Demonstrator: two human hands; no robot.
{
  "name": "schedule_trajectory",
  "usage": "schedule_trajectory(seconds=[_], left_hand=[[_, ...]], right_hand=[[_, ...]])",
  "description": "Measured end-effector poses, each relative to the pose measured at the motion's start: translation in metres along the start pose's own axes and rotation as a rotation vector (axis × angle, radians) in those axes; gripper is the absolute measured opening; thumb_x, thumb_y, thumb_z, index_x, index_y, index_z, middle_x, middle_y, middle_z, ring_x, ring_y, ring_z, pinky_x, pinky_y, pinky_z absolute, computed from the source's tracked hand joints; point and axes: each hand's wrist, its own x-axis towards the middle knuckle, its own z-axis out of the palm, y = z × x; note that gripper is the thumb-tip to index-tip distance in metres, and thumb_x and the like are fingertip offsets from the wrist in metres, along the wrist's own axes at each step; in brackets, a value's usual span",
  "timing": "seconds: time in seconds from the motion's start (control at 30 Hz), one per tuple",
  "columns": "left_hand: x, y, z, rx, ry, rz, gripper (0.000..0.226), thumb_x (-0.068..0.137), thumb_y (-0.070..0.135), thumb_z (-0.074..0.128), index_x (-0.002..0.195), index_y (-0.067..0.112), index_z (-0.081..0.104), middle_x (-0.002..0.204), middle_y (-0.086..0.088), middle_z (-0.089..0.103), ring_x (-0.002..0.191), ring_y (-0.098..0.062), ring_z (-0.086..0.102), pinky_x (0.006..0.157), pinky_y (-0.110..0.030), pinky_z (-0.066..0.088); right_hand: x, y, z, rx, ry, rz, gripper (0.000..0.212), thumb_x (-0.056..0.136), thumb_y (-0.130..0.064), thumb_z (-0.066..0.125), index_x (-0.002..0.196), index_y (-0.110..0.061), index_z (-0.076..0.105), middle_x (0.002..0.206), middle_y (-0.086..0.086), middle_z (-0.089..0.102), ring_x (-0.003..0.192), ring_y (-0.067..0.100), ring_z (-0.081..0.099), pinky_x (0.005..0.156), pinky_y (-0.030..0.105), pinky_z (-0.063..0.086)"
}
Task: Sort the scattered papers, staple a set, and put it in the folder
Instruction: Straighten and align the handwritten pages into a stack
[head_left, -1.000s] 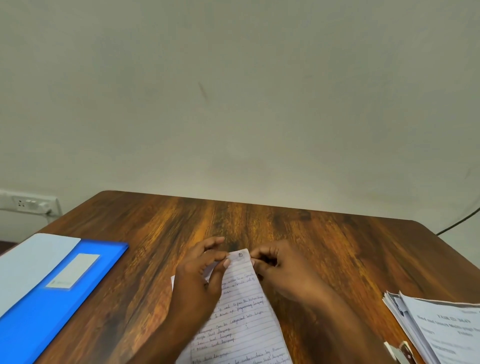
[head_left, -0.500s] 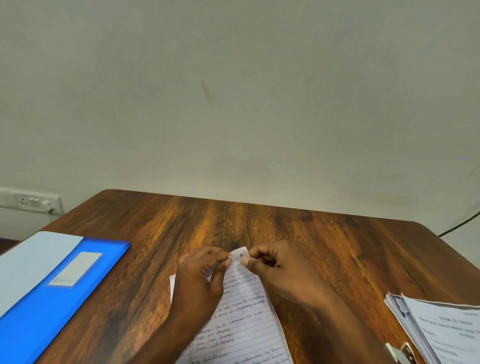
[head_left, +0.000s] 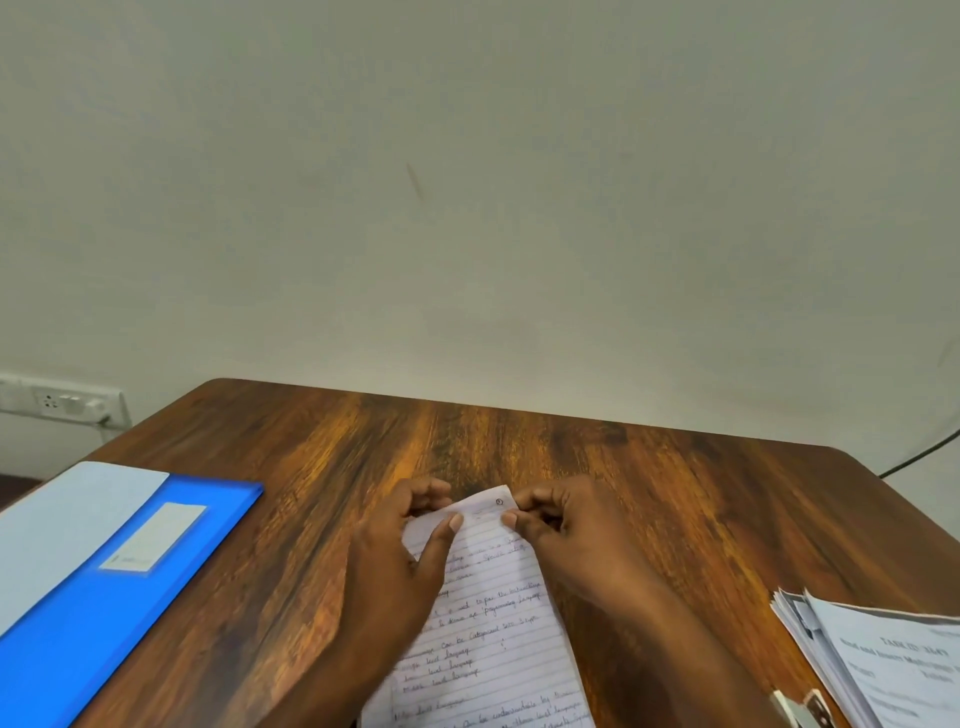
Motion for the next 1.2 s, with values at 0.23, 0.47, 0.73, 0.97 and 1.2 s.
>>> schedule_trajectory(seconds=[0.23, 0.47, 0.73, 0.97, 1.2], left_hand=[[0.01, -0.012, -0.011, -0.066, 0.03, -0.255, 0.085, 0.071, 0.05, 0.083, 0.144, 0.029, 0.045, 0.119, 0.018, 0.06, 0.108, 0.002, 0.059, 0.086, -0.025, 0.054], [0.013, -0.014, -0.016, -0.815, -0.301, -0.787, 0.096, 0.056, 0.026, 0.098, 0.14, 0.013, 0.051, 0.122, -0.023, 0.073, 0.11, -0.046, 0.071, 0.096, -0.069, 0.053], [0.006, 0.0, -0.012, -0.752, -0.341, -0.686, 0.056, 0.072, 0.016, 0.095, 0.12, 0.002, 0.07, 0.117, -0.025, 0.074, 0.107, -0.044, 0.073, 0.104, -0.065, 0.05], [0.009, 0.012, -0.01, -0.583, -0.044, -0.44, 0.022, 0.085, 0.015, 0.078, 0.107, 0.011, 0.077, 0.102, -0.014, 0.08, 0.091, -0.032, 0.079, 0.087, -0.056, 0.06], [0.013, 0.061, -0.025, -0.545, 0.036, -0.149, 0.014, 0.085, 0.005, 0.073, 0.091, 0.017, 0.075, 0.083, 0.006, 0.081, 0.075, -0.01, 0.078, 0.056, -0.017, 0.058]], right_hand=[[0.002, 0.003, -0.017, 0.109, 0.086, 0.047, 0.014, 0.097, -0.022, 0.072, 0.088, -0.03, 0.079, 0.087, -0.017, 0.079, 0.084, -0.001, 0.074, 0.069, 0.018, 0.059], [0.006, 0.005, -0.024, 0.479, 0.277, 0.14, 0.008, 0.096, -0.015, 0.07, 0.096, -0.015, 0.078, 0.088, 0.002, 0.081, 0.083, 0.017, 0.079, 0.072, 0.033, 0.063], [0.004, 0.012, 0.003, 0.668, 0.287, 0.28, 0.011, 0.104, -0.018, 0.059, 0.106, -0.01, 0.066, 0.093, 0.007, 0.081, 0.087, 0.026, 0.079, 0.08, 0.047, 0.065], [0.003, 0.001, 0.008, 0.667, 0.159, 0.22, 0.018, 0.096, -0.016, 0.071, 0.112, -0.01, 0.063, 0.099, 0.006, 0.081, 0.09, 0.024, 0.08, 0.086, 0.052, 0.063], [-0.002, -0.021, 0.0, 0.77, 0.37, -0.038, 0.017, 0.094, -0.015, 0.071, 0.11, -0.015, 0.068, 0.104, -0.001, 0.08, 0.093, 0.018, 0.078, 0.073, 0.031, 0.064]])
